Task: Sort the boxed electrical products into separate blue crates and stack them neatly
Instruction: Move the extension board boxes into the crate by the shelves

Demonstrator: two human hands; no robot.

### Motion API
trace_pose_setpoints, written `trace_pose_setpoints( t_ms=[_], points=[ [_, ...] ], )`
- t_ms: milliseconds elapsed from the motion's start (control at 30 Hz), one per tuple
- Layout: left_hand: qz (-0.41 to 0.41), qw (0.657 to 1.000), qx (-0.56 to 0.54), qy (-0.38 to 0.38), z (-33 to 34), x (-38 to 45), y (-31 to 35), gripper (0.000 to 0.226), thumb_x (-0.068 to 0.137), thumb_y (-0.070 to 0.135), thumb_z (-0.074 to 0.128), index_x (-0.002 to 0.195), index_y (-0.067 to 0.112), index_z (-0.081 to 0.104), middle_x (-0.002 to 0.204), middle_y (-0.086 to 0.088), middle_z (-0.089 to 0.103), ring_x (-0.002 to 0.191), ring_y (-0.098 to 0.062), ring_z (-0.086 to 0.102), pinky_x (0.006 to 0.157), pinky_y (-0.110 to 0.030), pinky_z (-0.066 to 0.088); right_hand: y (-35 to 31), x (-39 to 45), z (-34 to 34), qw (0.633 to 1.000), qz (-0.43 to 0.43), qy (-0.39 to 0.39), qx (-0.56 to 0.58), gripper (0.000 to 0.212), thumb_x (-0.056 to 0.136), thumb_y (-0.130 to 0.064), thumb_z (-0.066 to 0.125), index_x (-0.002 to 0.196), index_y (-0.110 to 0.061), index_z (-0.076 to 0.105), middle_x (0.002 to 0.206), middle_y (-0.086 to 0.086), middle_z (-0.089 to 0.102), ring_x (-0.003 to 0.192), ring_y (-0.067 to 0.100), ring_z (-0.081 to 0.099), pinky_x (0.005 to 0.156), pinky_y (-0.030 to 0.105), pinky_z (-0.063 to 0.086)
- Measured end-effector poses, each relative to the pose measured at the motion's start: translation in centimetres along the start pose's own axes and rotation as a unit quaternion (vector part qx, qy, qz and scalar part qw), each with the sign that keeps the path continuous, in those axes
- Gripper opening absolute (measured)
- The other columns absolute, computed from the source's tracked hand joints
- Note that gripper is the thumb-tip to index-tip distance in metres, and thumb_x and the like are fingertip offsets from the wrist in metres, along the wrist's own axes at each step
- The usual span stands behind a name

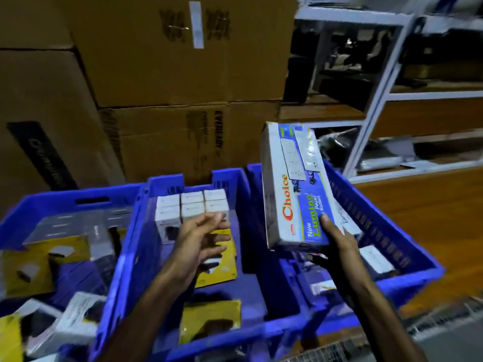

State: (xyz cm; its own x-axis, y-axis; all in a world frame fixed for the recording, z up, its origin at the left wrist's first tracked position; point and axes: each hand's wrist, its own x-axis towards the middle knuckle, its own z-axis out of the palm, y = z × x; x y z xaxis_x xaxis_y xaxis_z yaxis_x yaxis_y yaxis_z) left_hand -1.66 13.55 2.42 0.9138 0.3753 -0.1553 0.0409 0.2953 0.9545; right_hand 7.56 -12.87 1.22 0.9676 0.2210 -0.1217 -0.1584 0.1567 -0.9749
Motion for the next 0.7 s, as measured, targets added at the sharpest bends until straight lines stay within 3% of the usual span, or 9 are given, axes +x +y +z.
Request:
trace_pose_setpoints(
  t_ms=[133,333,467,533,633,700],
  points=[
    [-0.003,0.999,0.033,-0.022,1.9,0.2,-1.9,0.056,0.066,0.055,0.085,0.104,0.015,0.076,0.102,-0.007,0.078,0.086,-0.030,0.064,0.081,-0.051,0.042,0.5,1.9,-3.8,0.997,0.044,0.042,-0.051,0.055,0.084,-0.055,0.069,0.122,-0.015,0.070,0.100,0.005,0.080,0.081,0.023,0.072,0.072,0.035,0.053],
    [0.004,1.000,0.022,-0.020,3.9,1.1,-5.0,0.031,0.071,0.040,0.079,0.092,0.016,0.078,0.089,-0.007,0.077,0.079,-0.030,0.061,0.077,-0.048,0.042,1.6,5.6,-7.3,0.981,0.158,0.045,-0.105,0.037,0.091,-0.052,0.066,0.100,-0.016,0.068,0.062,0.002,0.070,0.055,0.018,0.065,0.073,0.036,0.052],
    [0.023,0.999,0.028,-0.003,5.5,1.2,-6.4,0.038,0.065,0.046,0.082,0.091,0.019,0.079,0.081,-0.019,0.072,0.071,-0.033,0.058,0.069,-0.046,0.037,1.8,7.8,-7.8,0.974,0.181,-0.006,-0.139,0.057,0.077,-0.064,0.072,0.108,-0.017,0.071,0.089,0.010,0.076,0.078,0.026,0.069,0.079,0.038,0.056],
    [0.067,0.996,0.050,-0.012,6.4,1.2,-6.4,0.036,0.071,0.041,0.081,0.095,0.014,0.079,0.080,-0.028,0.069,0.068,-0.031,0.057,0.065,-0.046,0.039,1.7,8.8,-7.9,0.973,0.182,-0.030,-0.139,0.054,0.082,-0.064,0.069,0.109,-0.017,0.072,0.097,0.013,0.077,0.084,0.026,0.069,0.084,0.039,0.055],
    [0.136,0.983,0.124,-0.019,8.4,1.0,-6.3,0.029,0.079,0.032,0.076,0.096,0.009,0.077,0.075,-0.009,0.072,0.068,-0.022,0.061,0.066,-0.035,0.047,1.6,10.3,-7.7,0.965,0.199,-0.069,-0.157,0.054,0.083,-0.066,0.067,0.106,-0.017,0.073,0.101,0.015,0.074,0.091,0.027,0.068,0.078,0.035,0.057],
    [0.166,0.969,0.181,-0.005,9.9,0.7,-6.2,0.022,0.080,0.030,0.074,0.095,0.014,0.077,0.071,-0.002,0.071,0.066,-0.015,0.061,0.063,-0.027,0.048,1.8,11.3,-7.8,0.953,0.216,-0.090,-0.191,0.055,0.082,-0.068,0.067,0.101,-0.016,0.071,0.092,0.013,0.072,0.085,0.026,0.068,0.071,0.034,0.059]
  ],
)
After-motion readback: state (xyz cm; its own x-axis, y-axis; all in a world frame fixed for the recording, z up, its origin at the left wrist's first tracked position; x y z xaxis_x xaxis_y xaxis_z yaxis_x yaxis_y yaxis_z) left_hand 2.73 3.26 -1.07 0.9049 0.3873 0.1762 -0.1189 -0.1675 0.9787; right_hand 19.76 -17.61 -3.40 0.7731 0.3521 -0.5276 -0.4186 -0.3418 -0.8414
